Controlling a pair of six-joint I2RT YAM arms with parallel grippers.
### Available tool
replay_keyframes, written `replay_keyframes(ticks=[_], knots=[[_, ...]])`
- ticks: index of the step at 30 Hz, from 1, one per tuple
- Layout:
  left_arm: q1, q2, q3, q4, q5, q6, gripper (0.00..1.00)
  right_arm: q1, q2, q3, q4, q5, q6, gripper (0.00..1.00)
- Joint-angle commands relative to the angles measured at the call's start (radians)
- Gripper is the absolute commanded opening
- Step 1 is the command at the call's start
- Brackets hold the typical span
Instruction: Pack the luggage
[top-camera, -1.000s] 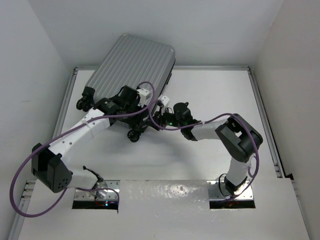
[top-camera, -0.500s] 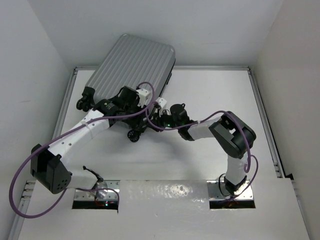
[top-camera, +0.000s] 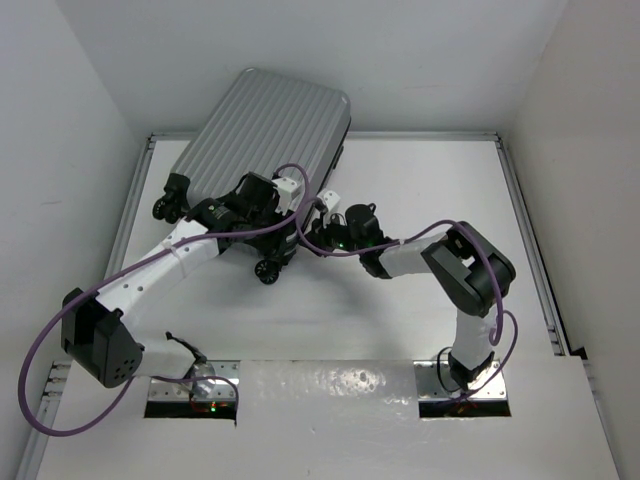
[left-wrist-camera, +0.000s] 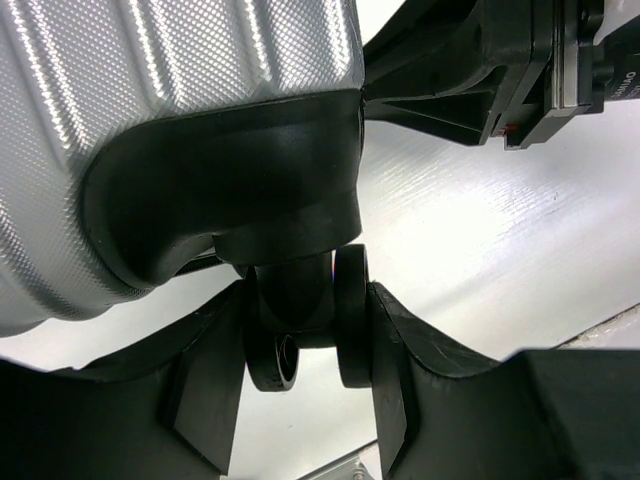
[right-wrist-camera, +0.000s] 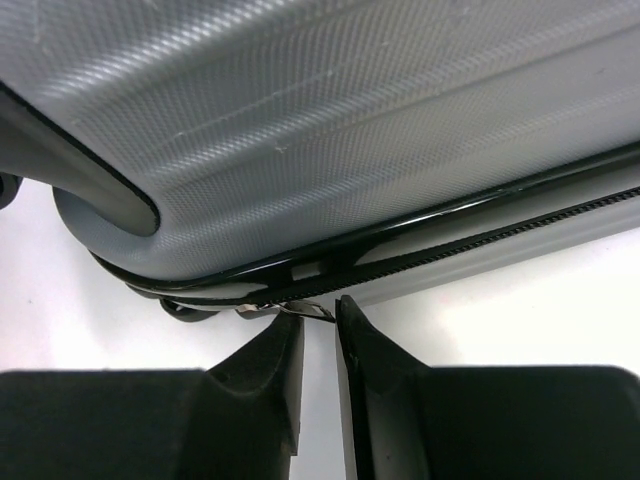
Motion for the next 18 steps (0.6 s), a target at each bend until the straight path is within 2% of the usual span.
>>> replay_keyframes(ticks=[1, 4, 8, 10, 14, 18], knots=[[-0.011, 0.029, -0.044, 0.016, 0.048, 0.018, 0.34, 0.003, -0.045, 0.077, 0.164, -0.01, 0.013, 0.17], [-0.011, 0.028, -0.045, 0.015, 0.05, 0.014, 0.34, 0.004, -0.045, 0.077, 0.165, -0.05, 0.012, 0.18], [-0.01, 0.026, -0.048, 0.012, 0.047, 0.021, 0.34, 0.006, -0.069, 0.068, 0.129, -0.144, -0.024, 0.3], [-0.011, 0.028, -0.05, 0.012, 0.045, 0.021, 0.34, 0.007, -0.081, 0.053, 0.13, -0.142, -0.03, 0.3], [-0.011, 0.028, -0.051, 0.018, 0.045, 0.014, 0.34, 0.007, -0.075, 0.07, 0.132, -0.131, -0.03, 0.25], [-0.011, 0.026, -0.051, 0.015, 0.042, 0.017, 0.33, 0.009, -0.057, 0.096, 0.144, -0.136, -0.008, 0.16]])
